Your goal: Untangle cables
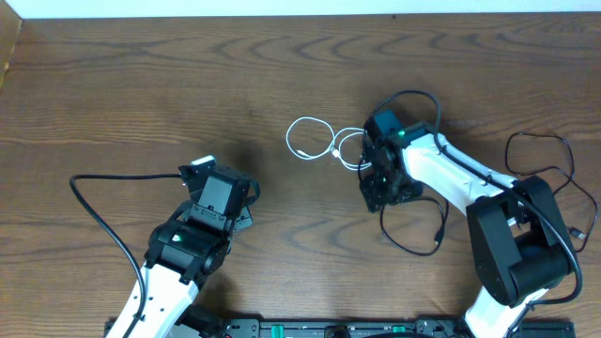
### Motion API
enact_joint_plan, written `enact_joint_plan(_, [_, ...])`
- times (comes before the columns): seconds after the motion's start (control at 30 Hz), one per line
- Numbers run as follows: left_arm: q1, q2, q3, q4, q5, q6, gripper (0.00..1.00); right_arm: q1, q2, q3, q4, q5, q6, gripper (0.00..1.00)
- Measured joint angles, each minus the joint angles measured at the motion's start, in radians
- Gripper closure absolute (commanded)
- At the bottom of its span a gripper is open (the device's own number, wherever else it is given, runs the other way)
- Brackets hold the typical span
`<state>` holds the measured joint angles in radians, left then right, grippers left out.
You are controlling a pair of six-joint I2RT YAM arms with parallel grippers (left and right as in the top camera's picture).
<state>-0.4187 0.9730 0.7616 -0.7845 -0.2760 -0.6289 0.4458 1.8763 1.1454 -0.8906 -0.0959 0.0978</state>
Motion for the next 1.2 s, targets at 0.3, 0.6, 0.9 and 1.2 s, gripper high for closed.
enact_joint_plan(0.3, [0.0,0.0,0.0,-0.001,0.0,0.0,0.71,0.0,-0.005,-0.024,0.005,0.023,-0.005,0.96])
enact_joint_plan(0.6, [0.0,0.0,0.0,-0.003,0.0,0.0,0.71,0.001,-0.011,-0.027,-0.029,-0.018,-0.004,0.99])
enact_joint_plan(0.9, [0.0,0.0,0.0,-0.017,0.0,0.0,0.71,-0.059,-0.219,0.041,-0.035,-0.146,-0.004,0.99])
enact_joint_plan(1.2, [0.0,0.0,0.0,-0.017,0.0,0.0,0.71,-0.203,-0.56,0.092,0.111,-0.182,-0.003,0.99])
